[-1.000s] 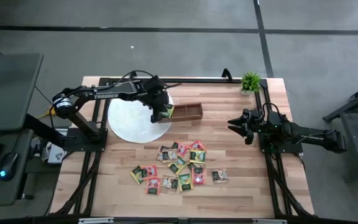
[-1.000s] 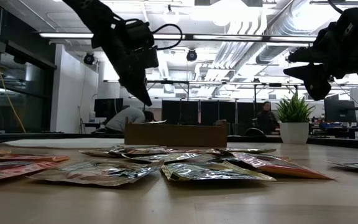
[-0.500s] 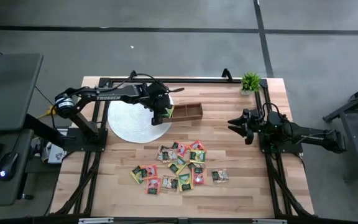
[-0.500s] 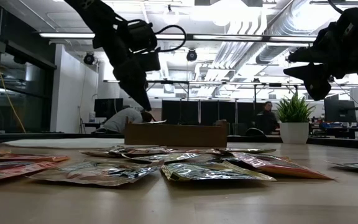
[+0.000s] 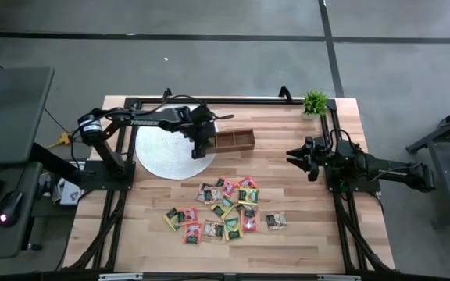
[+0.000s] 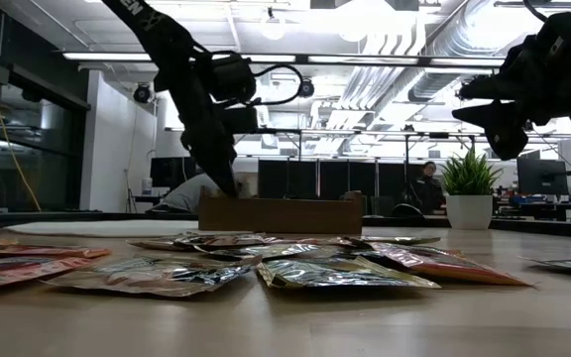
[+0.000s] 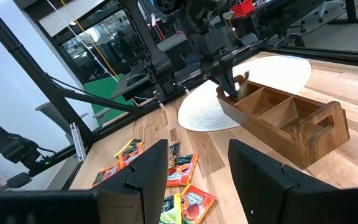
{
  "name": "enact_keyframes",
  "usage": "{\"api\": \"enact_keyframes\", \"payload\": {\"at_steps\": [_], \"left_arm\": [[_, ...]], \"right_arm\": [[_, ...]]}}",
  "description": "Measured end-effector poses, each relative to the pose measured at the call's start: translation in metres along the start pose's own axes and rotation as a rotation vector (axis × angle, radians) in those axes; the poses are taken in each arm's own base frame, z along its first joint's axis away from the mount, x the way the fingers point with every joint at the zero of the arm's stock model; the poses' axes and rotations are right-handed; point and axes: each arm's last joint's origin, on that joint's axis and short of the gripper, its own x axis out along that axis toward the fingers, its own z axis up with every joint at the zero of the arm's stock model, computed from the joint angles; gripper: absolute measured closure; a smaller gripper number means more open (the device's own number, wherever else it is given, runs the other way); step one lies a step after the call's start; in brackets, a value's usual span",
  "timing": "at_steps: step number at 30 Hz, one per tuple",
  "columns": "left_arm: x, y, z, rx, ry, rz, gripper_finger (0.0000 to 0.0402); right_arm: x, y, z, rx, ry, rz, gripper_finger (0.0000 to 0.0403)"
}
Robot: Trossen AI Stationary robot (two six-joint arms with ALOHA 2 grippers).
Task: Pick & Place Tea
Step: Put the yellow tea bag into the left compartment of the wooden organizer
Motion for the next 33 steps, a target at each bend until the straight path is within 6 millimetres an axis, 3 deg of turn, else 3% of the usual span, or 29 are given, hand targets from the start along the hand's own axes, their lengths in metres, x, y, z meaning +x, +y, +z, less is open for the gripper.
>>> {"api": "enact_keyframes", "payload": {"at_steps": [11, 14, 23, 27, 33], "left_arm": [[0.0, 0.003, 0.001, -0.02, 0.016, 0.097, 0.0401], [-0.007, 0.004, 0.008, -0.019, 0.006, 0.095, 0.0401], [-0.082, 0.006, 0.046, 0.07, -0.121, 0.181, 0.0401], [-0.112, -0.001, 0.04, 0.076, -0.149, 0.192, 0.0401], [-0.154, -0.017, 0.016, 0.034, -0.179, 0.198, 0.0401]], "right_arm": [[0.0, 0.0, 0.0, 0.0, 0.0, 0.0, 0.0238], [0.0, 0.0, 0.0, 0.0, 0.0, 0.0, 0.0238], [0.0, 0.0, 0.0, 0.0, 0.0, 0.001, 0.0238], [0.0, 0.0, 0.0, 0.0, 0.0, 0.0, 0.0238], [0.0, 0.0, 0.0, 0.0, 0.001, -0.001, 0.0238]]}}
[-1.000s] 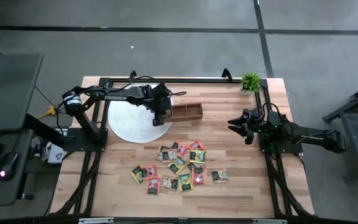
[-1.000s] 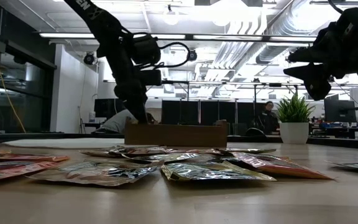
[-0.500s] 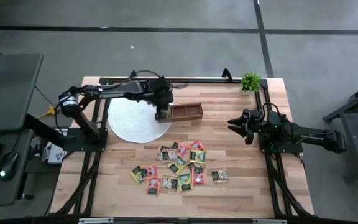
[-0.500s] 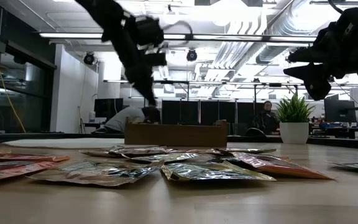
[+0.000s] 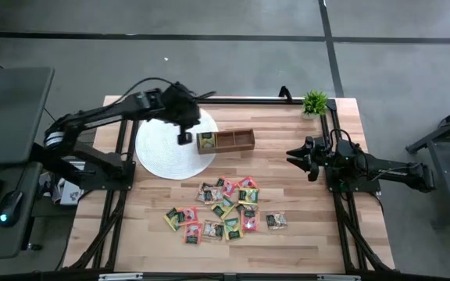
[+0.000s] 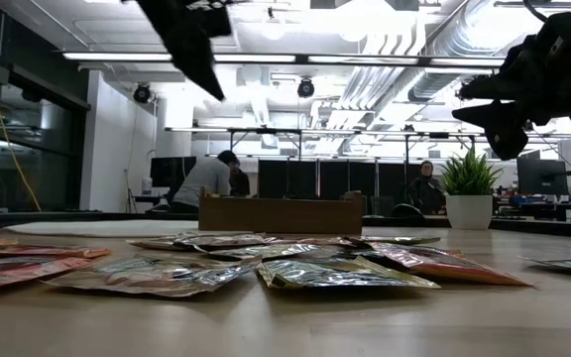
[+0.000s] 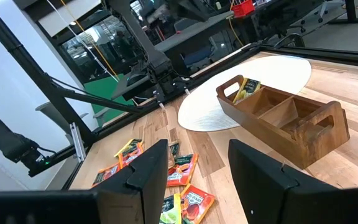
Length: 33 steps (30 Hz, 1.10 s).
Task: Pick & Place Tea
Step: Put the yellow tea bag into the left compartment of the wooden organizer
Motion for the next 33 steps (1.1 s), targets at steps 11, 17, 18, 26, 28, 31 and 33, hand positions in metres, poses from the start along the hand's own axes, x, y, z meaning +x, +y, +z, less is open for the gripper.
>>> {"api": "enact_keyframes", "payload": {"at_steps": [11, 17, 18, 26, 28, 31, 33], "left_arm": [[-0.045, -0.036, -0.092, -0.32, -0.057, 0.006, 0.0401], [-0.053, -0.062, -0.132, -0.46, -0.082, -0.03, 0.0401], [-0.054, -0.066, -0.136, -0.475, -0.074, -0.033, 0.0401], [-0.039, -0.094, -0.154, -0.523, 0.019, -0.089, 0.0401], [-0.033, -0.101, -0.155, -0.533, 0.056, -0.104, 0.0401], [-0.025, -0.114, -0.157, -0.543, 0.12, -0.118, 0.0401], [-0.021, -0.123, -0.157, -0.552, 0.156, -0.124, 0.0401]], "right_arm": [[0.0, 0.0, 0.0, 0.0, 0.001, 0.0, 0.0238], [0.0, 0.0, 0.0, 0.0, 0.001, -0.001, 0.0238], [0.0, 0.0, 0.0, 0.0, 0.001, -0.001, 0.0238], [0.0, 0.0, 0.0, 0.0, 0.0, 0.0, 0.0238], [0.0, 0.0, 0.0, 0.0, 0.001, 0.0, 0.0238], [0.0, 0.0, 0.0, 0.0, 0.001, -0.001, 0.0238], [0.0, 0.0, 0.0, 0.0, 0.001, 0.0, 0.0238]]}}
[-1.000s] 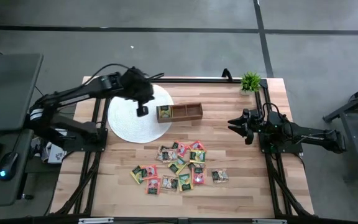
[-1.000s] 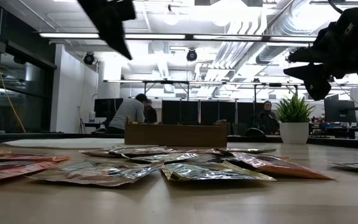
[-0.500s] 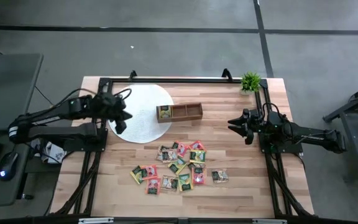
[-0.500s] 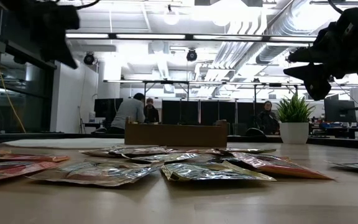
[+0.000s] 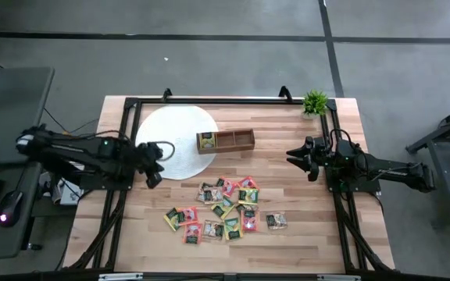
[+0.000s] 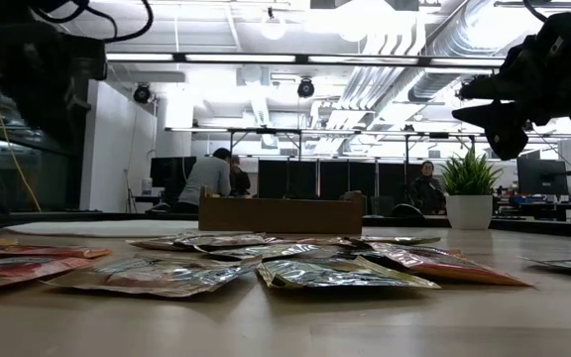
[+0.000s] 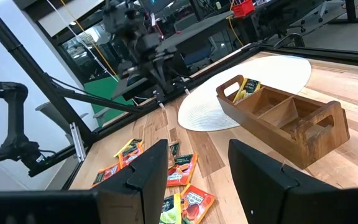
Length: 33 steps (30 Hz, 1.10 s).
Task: Pick & Place Tea
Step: Put the yellow tea bag into the left compartment of the wooden organizer
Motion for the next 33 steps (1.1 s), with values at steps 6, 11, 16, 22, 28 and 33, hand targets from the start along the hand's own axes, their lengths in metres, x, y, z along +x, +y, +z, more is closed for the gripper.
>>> {"api": "enact_keyframes", "payload": {"at_steps": [6, 11, 16, 22, 28, 33], "left_arm": [[0.015, -0.021, -0.014, 0.007, 0.11, -0.002, 0.0401], [0.025, -0.036, -0.023, -0.008, 0.162, -0.003, 0.0401], [0.033, -0.051, -0.029, -0.031, 0.179, -0.03, 0.0401], [0.049, -0.06, -0.044, -0.111, 0.189, -0.081, 0.0381], [0.058, -0.062, -0.06, -0.218, 0.19, -0.147, 0.0301], [0.056, -0.066, -0.061, -0.244, 0.188, -0.185, 0.0217]], "right_arm": [[0.0, 0.0, 0.0, 0.0, 0.0, 0.0, 0.0238], [0.0, 0.0, 0.0, 0.0, -0.001, 0.0, 0.0238], [0.0, 0.0, 0.0, 0.0, -0.001, 0.0, 0.0238], [0.0, 0.0, 0.0, 0.0, -0.001, 0.0, 0.0238], [0.0, 0.0, 0.0, 0.0, -0.001, 0.001, 0.0238], [0.0, 0.0, 0.0, 0.0, -0.002, 0.001, 0.0238]]}}
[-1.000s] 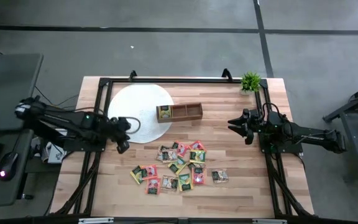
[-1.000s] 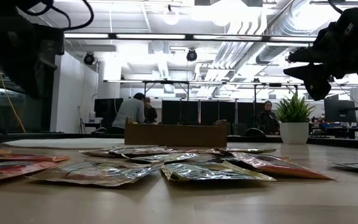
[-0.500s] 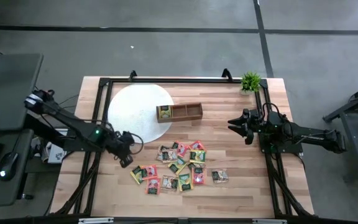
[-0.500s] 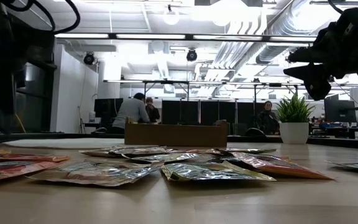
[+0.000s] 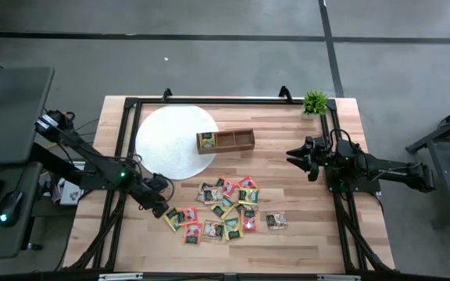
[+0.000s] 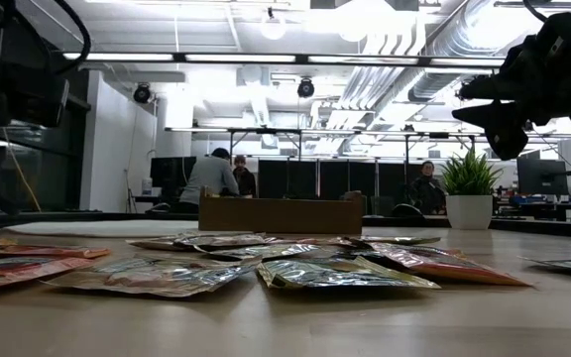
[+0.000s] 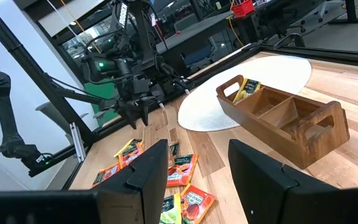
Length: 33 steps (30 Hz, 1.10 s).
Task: Pick & Place Tea
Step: Put the yellow tea bag into the left compartment of the wooden organizer
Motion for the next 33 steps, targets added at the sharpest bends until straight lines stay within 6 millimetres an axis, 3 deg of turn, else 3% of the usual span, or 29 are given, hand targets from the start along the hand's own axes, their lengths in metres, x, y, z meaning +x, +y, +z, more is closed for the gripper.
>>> {"api": "enact_keyframes", "payload": {"at_steps": [6, 18, 33], "left_arm": [[0.003, -0.002, 0.0, 0.005, 0.005, -0.016, 0.0164], [0.029, -0.015, -0.005, 0.019, 0.068, 0.021, 0.016], [0.036, -0.022, -0.005, 0.026, 0.113, 0.091, 0.016]], "right_arm": [[0.0, 0.0, 0.0, 0.0, 0.0, 0.0, 0.0238], [0.0, 0.0, 0.0, 0.0, 0.0, 0.0, 0.0238], [0.0, 0.0, 0.0, 0.0, 0.0, 0.0, 0.0238]]}}
